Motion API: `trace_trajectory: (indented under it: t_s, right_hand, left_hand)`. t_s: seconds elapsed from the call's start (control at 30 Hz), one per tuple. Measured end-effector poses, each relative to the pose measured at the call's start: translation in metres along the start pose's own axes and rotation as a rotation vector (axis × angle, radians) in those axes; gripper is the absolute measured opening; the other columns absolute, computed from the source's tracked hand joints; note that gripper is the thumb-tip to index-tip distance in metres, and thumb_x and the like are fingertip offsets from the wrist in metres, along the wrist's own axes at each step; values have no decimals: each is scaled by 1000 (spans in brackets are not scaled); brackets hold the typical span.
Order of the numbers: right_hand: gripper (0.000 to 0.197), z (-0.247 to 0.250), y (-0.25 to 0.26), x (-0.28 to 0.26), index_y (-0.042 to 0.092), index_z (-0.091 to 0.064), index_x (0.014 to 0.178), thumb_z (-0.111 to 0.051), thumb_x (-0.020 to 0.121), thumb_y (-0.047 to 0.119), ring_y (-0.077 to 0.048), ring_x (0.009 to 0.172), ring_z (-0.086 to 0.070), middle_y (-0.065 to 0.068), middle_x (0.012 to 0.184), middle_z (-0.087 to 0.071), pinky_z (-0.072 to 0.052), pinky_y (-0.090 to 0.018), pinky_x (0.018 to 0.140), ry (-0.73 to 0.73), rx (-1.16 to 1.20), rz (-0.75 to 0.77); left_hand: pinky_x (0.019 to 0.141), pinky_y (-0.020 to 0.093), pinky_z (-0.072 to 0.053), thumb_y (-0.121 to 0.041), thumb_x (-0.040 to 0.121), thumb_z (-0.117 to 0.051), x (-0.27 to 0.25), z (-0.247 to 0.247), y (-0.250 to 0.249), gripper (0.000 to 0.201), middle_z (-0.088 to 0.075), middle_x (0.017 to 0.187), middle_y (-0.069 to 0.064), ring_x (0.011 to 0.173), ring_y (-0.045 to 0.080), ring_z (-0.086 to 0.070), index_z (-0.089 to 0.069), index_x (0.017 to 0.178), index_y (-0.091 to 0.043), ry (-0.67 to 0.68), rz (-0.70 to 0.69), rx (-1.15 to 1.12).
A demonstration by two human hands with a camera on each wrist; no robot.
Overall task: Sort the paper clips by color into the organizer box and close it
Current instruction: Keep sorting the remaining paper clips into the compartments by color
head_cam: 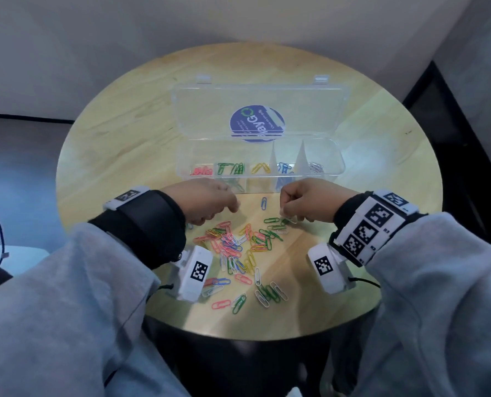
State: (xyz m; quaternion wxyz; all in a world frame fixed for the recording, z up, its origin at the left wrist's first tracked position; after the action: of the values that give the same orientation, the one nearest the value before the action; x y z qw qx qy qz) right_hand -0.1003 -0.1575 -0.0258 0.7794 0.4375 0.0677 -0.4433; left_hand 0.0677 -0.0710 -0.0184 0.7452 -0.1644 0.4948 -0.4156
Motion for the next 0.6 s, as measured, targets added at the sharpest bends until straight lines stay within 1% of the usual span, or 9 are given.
trace_trajectory:
  t_s: [0.07,0.13,0.17,0.23,0.3,0.4,0.47,0.53,0.6]
  right_hand:
    - [16,-1,-1,1,16,-54,66,-55,81,8,-10,48,-47,2,57,-58,-42,-21,52,-4,-3,-20]
    - [16,-2,-2,2,14,-54,67,-53,82,8,-8,43,-50,2,57,-60,-43,-21,52,1,7,-35]
    - [17,-2,-2,2,14,-53,67,-51,82,6,-7,42,-52,3,58,-62,-43,-20,51,10,33,-38]
    - [19,-2,-2,1,13,-49,68,-48,83,3,-10,48,-56,1,61,-65,-43,-21,48,30,120,-43]
    - [20,-1,-2,0,13,-47,70,-45,84,0,-12,51,-58,-3,65,-65,-42,-21,47,41,196,-48]
    - [24,-1,-4,-3,13,-51,78,-37,87,-5,-12,49,-55,-5,65,-58,-41,-21,45,49,269,-75]
    - [28,-2,-7,-7,12,-54,82,-33,86,-7,-12,49,-52,-5,64,-54,-39,-21,44,73,284,-111]
    - [28,-3,-7,-12,14,-56,80,-36,85,-4,-11,48,-48,-3,62,-51,-38,-21,46,101,194,-111]
    - [23,-3,-3,-17,21,-58,77,-44,85,4,-7,47,-45,4,60,-50,-37,-20,48,114,-26,-74]
  left_hand:
    - [48,21,-27,-22,83,-62,-1,-2,0,15,-43,57,-6,50,11,-36,-55,70,-22,-30,-51,222]
    - [51,20,-31,-21,80,-63,-3,-5,1,8,-49,58,-12,53,7,-42,-59,73,-23,-54,-66,388]
    - [52,20,-32,-19,79,-62,-3,-6,2,7,-51,57,-13,54,6,-44,-60,74,-23,-54,-64,444]
    - [54,20,-35,-13,76,-60,-4,-11,3,12,-51,52,-12,52,8,-46,-59,73,-24,-34,-52,496]
    - [53,21,-35,-12,74,-61,-4,-16,3,15,-50,54,-10,51,10,-47,-58,72,-27,-14,-47,566]
    - [51,20,-34,-11,73,-61,-4,-20,1,20,-49,61,-10,58,10,-47,-59,80,-30,-13,-54,694]
    - [50,20,-33,-10,74,-60,-3,-23,0,23,-48,63,-11,61,10,-47,-58,83,-31,-4,-66,731]
    - [50,21,-33,-11,74,-61,-2,-27,-1,22,-49,65,-10,66,12,-49,-57,81,-32,-12,-80,744]
    - [55,22,-35,-15,75,-65,-2,-30,-2,19,-50,69,-8,71,15,-51,-55,80,-31,-24,-97,752]
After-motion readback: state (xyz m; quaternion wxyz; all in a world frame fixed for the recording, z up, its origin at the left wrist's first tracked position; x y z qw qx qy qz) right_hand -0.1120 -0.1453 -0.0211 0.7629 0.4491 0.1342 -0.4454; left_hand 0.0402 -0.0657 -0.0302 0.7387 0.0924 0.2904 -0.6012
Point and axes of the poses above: each hand's wrist, its own x-axis towards the middle knuckle, its own z-axis out of the back of the hand, y = z × x, the point moved 4 cm from there along x, towards the middle knuckle
